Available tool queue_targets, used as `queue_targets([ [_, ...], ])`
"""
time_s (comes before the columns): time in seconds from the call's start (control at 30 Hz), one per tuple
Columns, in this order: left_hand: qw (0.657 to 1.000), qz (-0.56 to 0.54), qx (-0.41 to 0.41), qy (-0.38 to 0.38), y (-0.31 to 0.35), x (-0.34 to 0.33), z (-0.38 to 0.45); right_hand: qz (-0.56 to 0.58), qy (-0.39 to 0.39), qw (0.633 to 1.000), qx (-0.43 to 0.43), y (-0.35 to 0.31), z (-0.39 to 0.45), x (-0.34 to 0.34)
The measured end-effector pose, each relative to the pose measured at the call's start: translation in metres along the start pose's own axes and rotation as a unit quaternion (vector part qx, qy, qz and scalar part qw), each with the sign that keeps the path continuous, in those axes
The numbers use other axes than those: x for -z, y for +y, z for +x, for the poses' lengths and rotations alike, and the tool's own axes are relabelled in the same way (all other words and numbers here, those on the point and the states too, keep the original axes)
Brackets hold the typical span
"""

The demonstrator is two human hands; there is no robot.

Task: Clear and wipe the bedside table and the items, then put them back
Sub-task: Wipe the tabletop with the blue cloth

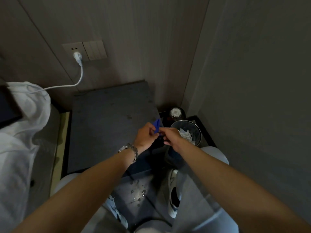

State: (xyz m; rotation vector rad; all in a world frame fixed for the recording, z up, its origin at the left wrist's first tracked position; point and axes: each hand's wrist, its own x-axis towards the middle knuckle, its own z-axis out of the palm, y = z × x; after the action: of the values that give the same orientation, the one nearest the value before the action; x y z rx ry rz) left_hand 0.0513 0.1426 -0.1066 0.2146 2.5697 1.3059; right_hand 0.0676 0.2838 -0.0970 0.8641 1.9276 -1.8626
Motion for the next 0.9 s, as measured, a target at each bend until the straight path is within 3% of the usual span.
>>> queue_targets([
  [0.17, 0.995, -0.094, 0.001, -0.041, 0.009, 0.027, 0.002, -0.013, -0.047, 0.998, 0.05, -0.007, -0.005, 0.001],
  [0.3, 0.991, -0.108, 0.006, -0.075, 0.011, 0.047, 0.0, -0.019, -0.067, 0.994, 0.087, -0.007, -0.008, -0.002],
  [0.5, 0.984, -0.111, 0.059, -0.129, 0.001, 0.08, -0.003, -0.01, -0.054, 0.996, 0.073, -0.016, -0.005, 0.001],
  [0.67, 0.991, -0.111, 0.06, -0.038, -0.005, 0.102, 0.0, -0.064, 0.014, 0.993, 0.102, -0.021, 0.003, 0.015],
  [0.8, 0.987, -0.117, 0.093, -0.053, -0.018, 0.105, 0.001, -0.078, 0.031, 0.984, 0.157, -0.015, 0.011, 0.022],
  [0.9, 0.981, -0.124, 0.124, -0.079, -0.034, 0.107, 0.002, -0.08, 0.028, 0.985, 0.149, -0.013, 0.017, 0.031],
])
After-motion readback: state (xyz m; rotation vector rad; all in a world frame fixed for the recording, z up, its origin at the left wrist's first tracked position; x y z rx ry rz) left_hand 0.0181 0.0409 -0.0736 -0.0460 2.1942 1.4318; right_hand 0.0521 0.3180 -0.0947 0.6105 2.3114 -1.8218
